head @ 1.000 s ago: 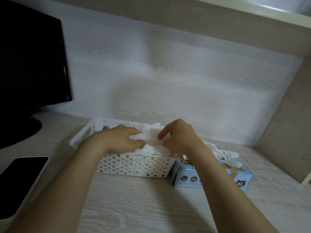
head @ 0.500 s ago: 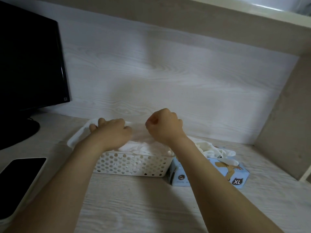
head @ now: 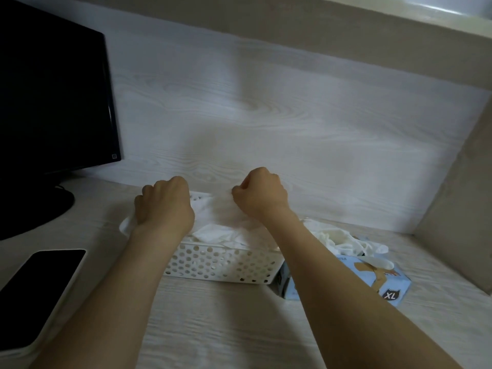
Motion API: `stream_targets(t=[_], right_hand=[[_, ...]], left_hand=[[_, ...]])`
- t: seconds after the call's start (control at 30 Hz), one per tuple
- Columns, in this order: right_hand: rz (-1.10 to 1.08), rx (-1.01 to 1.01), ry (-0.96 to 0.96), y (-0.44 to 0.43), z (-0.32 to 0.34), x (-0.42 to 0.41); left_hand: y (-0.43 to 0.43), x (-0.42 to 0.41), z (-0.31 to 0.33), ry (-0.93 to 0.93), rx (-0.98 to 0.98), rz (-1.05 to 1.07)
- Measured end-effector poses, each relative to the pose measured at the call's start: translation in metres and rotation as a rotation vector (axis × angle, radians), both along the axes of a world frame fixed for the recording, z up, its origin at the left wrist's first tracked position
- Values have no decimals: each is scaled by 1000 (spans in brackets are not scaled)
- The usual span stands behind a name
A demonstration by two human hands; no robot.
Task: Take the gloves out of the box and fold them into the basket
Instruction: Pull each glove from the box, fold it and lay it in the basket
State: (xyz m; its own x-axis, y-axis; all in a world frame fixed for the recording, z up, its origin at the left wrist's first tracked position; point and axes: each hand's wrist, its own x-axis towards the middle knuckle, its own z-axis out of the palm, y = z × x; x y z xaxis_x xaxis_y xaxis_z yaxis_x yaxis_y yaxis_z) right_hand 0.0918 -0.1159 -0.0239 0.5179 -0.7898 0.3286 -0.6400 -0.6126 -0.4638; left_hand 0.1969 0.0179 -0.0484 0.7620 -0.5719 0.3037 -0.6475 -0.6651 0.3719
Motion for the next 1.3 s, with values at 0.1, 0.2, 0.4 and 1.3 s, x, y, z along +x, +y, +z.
stream_targets(t=[0.1, 0.2, 0.4, 1.3], right_hand=[[-42, -21, 62, 1, -3, -4], [-56, -33, 131, 5, -5, -6], [205, -113, 32, 24, 7, -23], [27, -326, -291, -22, -42, -169]], left_hand=[[-1, -2, 1, -40, -9, 31], [-2, 1, 1, -84, -68, -19], [-3, 6, -8, 140, -39, -211], [-43, -115, -23, -509, -324, -677]])
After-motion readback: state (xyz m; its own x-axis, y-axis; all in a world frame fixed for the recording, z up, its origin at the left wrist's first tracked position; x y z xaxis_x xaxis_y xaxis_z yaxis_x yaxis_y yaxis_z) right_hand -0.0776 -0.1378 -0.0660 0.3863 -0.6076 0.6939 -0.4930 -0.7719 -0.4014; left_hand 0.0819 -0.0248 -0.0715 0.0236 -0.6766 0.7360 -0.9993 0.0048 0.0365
